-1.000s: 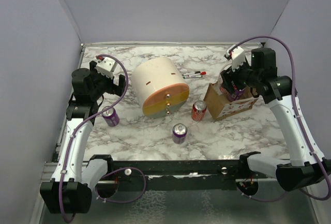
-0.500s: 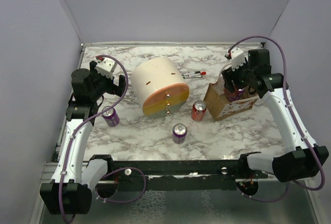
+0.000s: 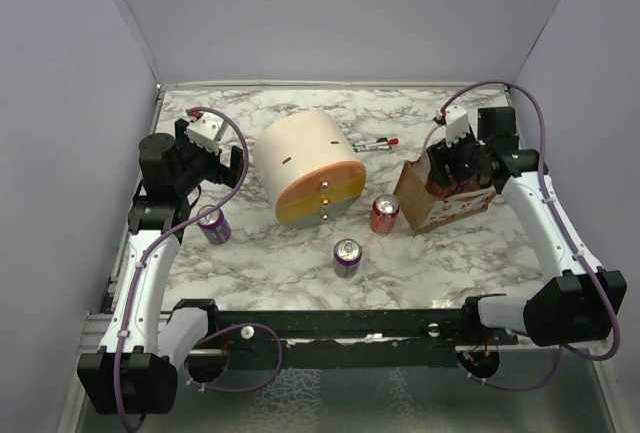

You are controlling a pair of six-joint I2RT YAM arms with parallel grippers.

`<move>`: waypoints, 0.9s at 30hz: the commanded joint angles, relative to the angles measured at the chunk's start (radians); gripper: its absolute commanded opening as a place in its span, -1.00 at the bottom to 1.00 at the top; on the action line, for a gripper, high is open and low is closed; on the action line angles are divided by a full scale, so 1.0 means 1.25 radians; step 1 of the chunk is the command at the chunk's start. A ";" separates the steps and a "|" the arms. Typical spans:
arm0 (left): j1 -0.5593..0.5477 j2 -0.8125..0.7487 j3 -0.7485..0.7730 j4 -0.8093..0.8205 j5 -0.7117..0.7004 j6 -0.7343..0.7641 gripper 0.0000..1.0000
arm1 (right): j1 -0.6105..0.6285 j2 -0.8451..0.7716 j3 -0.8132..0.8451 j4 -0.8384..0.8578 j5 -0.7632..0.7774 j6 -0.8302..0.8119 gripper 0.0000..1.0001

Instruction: Place the beverage into the canvas bag

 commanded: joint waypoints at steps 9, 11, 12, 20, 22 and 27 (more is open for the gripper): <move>0.005 -0.006 -0.011 0.024 0.035 -0.012 0.99 | -0.001 0.025 -0.055 0.218 -0.032 -0.017 -0.98; 0.005 -0.008 -0.012 0.024 0.037 -0.012 0.99 | -0.001 0.029 -0.070 0.249 -0.021 -0.022 -0.98; 0.005 -0.008 -0.012 0.025 0.039 -0.012 0.98 | -0.001 0.034 -0.072 0.254 -0.017 -0.025 -0.98; 0.005 -0.007 -0.020 0.029 0.038 -0.010 0.99 | -0.001 0.097 -0.092 0.294 -0.004 -0.036 -0.98; 0.005 -0.008 -0.020 0.029 0.040 -0.009 0.99 | -0.002 0.109 -0.096 0.302 0.002 -0.038 -0.98; 0.005 -0.007 -0.021 0.029 0.041 -0.009 0.99 | -0.002 0.129 -0.114 0.327 0.012 -0.038 -0.98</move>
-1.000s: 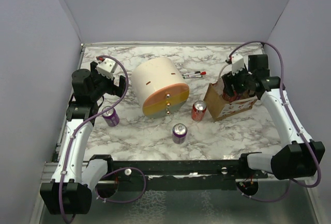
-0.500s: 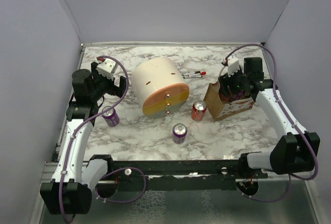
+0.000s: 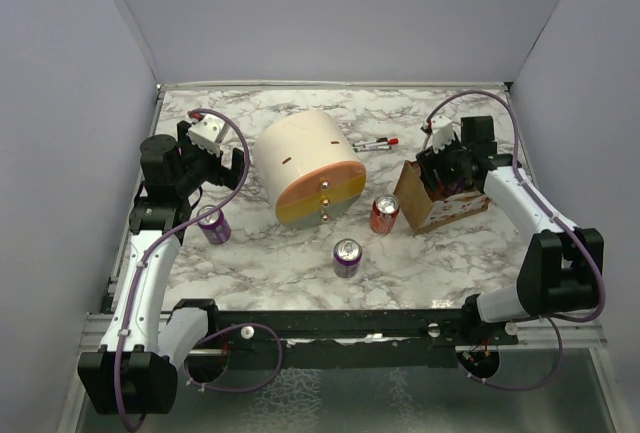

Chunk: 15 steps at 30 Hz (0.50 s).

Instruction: Place the beverage into the canvas bag

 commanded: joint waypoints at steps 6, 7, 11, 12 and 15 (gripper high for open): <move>0.005 -0.008 -0.009 0.024 0.026 -0.006 0.99 | -0.001 0.030 -0.001 0.108 0.032 -0.011 -0.97; 0.005 -0.007 -0.009 0.024 0.026 -0.005 0.99 | -0.002 0.033 -0.003 0.112 0.036 -0.011 -0.97; 0.005 -0.009 -0.012 0.024 0.031 -0.006 0.99 | -0.002 0.044 -0.004 0.119 0.040 -0.014 -0.91; 0.005 -0.009 -0.013 0.024 0.031 -0.004 0.99 | -0.002 0.047 -0.003 0.120 0.040 -0.015 -0.89; 0.005 -0.010 -0.014 0.023 0.032 -0.002 0.99 | -0.003 0.058 0.001 0.119 0.044 -0.015 -0.81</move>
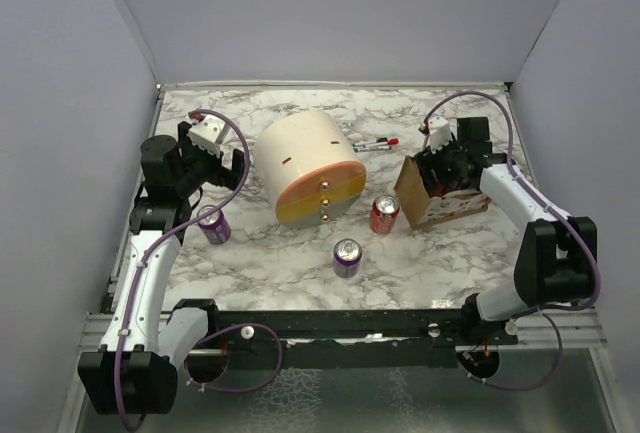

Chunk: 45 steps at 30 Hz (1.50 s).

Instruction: Place the beverage into the canvas bag

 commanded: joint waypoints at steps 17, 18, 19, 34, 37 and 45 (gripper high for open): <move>0.006 -0.007 -0.004 0.018 0.034 -0.005 0.99 | -0.002 0.049 0.026 0.058 0.041 -0.029 -0.30; 0.005 -0.006 -0.004 0.018 0.035 -0.005 0.99 | -0.002 0.047 0.029 0.055 0.041 -0.031 -0.27; 0.005 -0.006 -0.004 0.017 0.036 -0.005 0.99 | -0.002 0.048 0.032 0.053 0.041 -0.032 -0.22; 0.005 -0.003 0.001 0.015 0.044 -0.001 0.98 | -0.003 0.050 0.047 0.035 0.048 -0.041 0.17; 0.005 -0.003 0.002 0.014 0.043 0.001 0.98 | -0.002 0.049 0.049 0.035 0.053 -0.042 0.26; 0.005 -0.006 0.006 0.005 0.044 0.009 0.99 | -0.002 0.037 0.060 0.026 0.046 -0.042 0.41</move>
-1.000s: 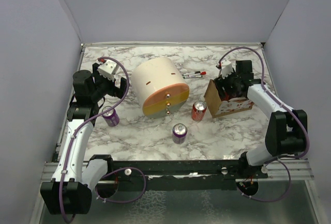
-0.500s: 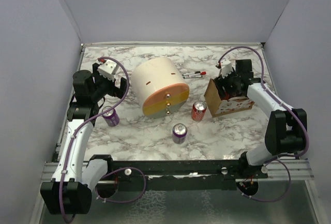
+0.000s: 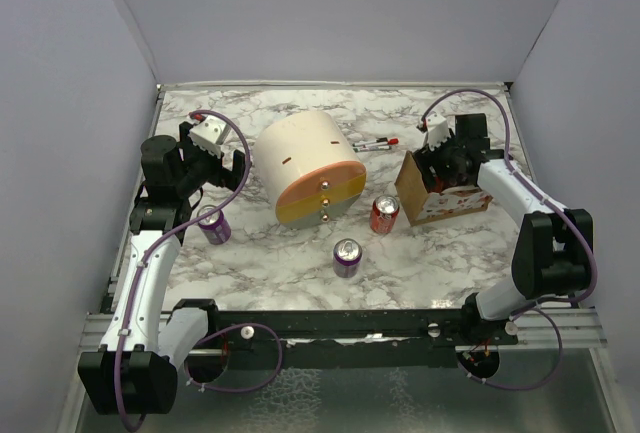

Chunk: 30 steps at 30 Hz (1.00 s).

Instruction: Place the beverage into the canvas bag

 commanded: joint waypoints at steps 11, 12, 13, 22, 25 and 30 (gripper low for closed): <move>0.005 -0.014 0.009 0.000 0.030 0.012 0.99 | -0.003 -0.030 0.050 -0.006 0.023 -0.021 0.57; 0.005 -0.014 0.008 -0.001 0.030 0.013 0.99 | -0.003 -0.033 0.054 -0.010 0.023 -0.021 0.58; 0.005 -0.015 0.008 -0.001 0.030 0.012 0.99 | -0.002 -0.037 0.057 -0.014 0.023 -0.020 0.58; 0.005 -0.018 0.020 -0.001 0.031 0.011 0.99 | -0.003 -0.116 0.083 -0.066 -0.006 -0.018 0.60; 0.005 -0.014 0.033 -0.007 0.023 0.010 0.99 | -0.002 -0.145 0.089 -0.096 -0.039 -0.017 0.61; 0.005 -0.018 0.039 -0.010 0.005 0.007 0.99 | -0.001 -0.198 0.098 -0.162 -0.121 -0.028 0.61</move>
